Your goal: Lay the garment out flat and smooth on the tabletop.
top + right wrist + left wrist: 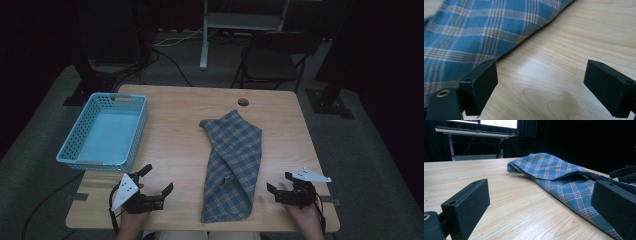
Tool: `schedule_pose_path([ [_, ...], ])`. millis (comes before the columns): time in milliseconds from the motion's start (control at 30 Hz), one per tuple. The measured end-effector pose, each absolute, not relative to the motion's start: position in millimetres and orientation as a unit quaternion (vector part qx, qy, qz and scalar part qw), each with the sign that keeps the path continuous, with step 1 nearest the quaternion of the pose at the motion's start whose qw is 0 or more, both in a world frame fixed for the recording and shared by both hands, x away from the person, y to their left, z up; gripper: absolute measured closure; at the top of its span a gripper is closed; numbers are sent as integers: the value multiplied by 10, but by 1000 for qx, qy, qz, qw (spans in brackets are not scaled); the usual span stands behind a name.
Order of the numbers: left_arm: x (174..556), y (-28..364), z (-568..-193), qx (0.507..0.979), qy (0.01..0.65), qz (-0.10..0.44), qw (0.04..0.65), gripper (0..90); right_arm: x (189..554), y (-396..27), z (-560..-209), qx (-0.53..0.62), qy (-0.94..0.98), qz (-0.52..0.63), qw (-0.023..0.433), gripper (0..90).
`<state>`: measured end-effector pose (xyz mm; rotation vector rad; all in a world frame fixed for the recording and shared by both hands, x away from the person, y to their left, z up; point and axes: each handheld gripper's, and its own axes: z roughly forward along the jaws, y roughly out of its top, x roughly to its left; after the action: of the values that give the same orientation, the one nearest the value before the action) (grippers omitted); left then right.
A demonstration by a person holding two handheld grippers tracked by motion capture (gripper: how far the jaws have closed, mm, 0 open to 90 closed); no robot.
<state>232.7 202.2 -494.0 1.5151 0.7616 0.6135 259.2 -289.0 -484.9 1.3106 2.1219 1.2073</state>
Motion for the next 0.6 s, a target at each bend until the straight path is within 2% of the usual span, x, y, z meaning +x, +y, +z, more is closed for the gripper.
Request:
schedule_pose_path([
  [600, 2323, 2023, -4941, 657, 332, 269, 621, 30, 2676, -2688, -4492, 433, 749, 455, 210, 116],
])
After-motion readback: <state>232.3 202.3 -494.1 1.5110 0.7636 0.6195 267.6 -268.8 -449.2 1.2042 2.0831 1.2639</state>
